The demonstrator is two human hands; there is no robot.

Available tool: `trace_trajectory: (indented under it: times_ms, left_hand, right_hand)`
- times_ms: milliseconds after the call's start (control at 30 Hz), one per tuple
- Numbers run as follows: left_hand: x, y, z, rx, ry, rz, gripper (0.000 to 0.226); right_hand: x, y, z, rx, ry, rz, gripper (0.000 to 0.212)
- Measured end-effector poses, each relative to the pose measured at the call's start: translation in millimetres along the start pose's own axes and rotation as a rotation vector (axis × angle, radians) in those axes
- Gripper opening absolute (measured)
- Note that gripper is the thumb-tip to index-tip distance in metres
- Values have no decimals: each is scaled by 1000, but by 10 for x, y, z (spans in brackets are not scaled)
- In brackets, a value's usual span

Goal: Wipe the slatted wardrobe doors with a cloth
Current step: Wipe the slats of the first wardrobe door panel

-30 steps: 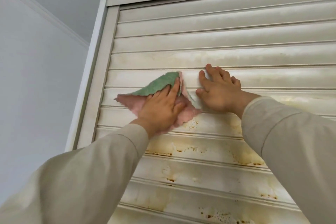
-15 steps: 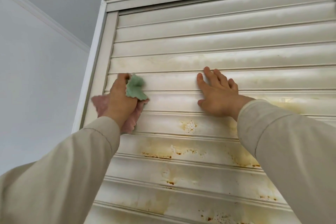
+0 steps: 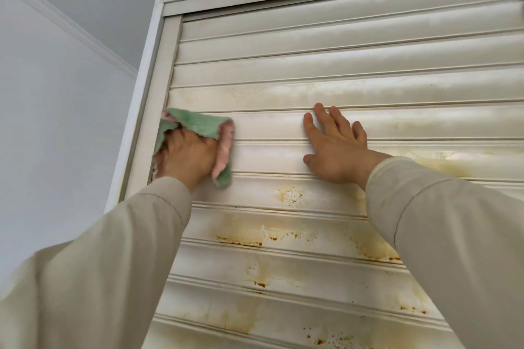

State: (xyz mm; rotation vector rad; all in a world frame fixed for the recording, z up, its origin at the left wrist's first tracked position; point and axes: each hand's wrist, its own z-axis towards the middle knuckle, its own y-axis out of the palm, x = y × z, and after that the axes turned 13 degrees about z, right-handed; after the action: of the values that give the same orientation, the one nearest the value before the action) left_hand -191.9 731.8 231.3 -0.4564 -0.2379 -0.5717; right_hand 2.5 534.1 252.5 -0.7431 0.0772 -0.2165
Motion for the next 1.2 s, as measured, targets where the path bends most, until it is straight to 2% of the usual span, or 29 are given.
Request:
trace_trajectory:
  times_ms: [100,167,233,267,367,433,533,600,633,667,700,733,767,800,833,900,967,1100,1200]
  left_hand:
    - [2,-1,107,-61,-248,-214,106]
    - [81,-54,88,-94,-249,-314,101]
    - [271,-147,-79,-176,-51,-348,73]
    - [332,-150,-179,-195,61,-252,62]
    - [145,-149,-298,9,277,-144,63]
    - [-132,-127,-110,19,181,-118,68]
    - [-307,39,251,-138,-25,-2,78]
    - [-150,-1,253,-308,-127,-84,91]
    - [-14,-134,110,-401,-148,-207,90]
    - [186,-187,-14,-472,-118,-332,80]
    - [432,-288,-186,-402,5,-528,70]
    - [622,-389,-311,-351,276,-521,65]
    - [745,-390,-455,-325,509,-180,65]
    - [901,-377,-616,-265,465,-109,68]
    - [947,-295,-752,-241,493,-163,74]
    - [938,-303,-738,-249,587,-29,90]
    - [909,-345,-716,-230,575,47,100]
    - [954,-431,-652,-261,494,35,101]
    - [1109,-590,-776,-293,456,94,95]
  right_hand:
    - [6,-4,-13,-8,2,7,79]
    - [-18,4,-5,-8,-1,7,79]
    - [-4,-9,0,1,1,1,79]
    - [3,-16,1,3,2,-1,79]
    - [-4,4,5,15,0,-4,79]
    - [-19,21,14,24,-8,-2,79]
    - [-10,19,20,29,-7,4,80]
    - [7,3,29,30,-7,4,81]
    - [9,0,35,27,-4,1,82]
    - [3,-8,36,23,-5,0,83]
    - [-7,-16,32,18,-6,0,83]
    - [-11,-20,28,19,-10,2,83]
    - [-17,-25,24,23,-15,7,83]
    - [-22,-34,14,30,-19,17,83]
    - [-23,-41,12,32,-21,27,82]
    - [-13,-74,1,25,-21,42,78]
    - [9,-97,-14,16,-42,44,75]
    - [192,-145,-164,44,-74,85,80]
    - [478,-285,-347,158,-2,150,79]
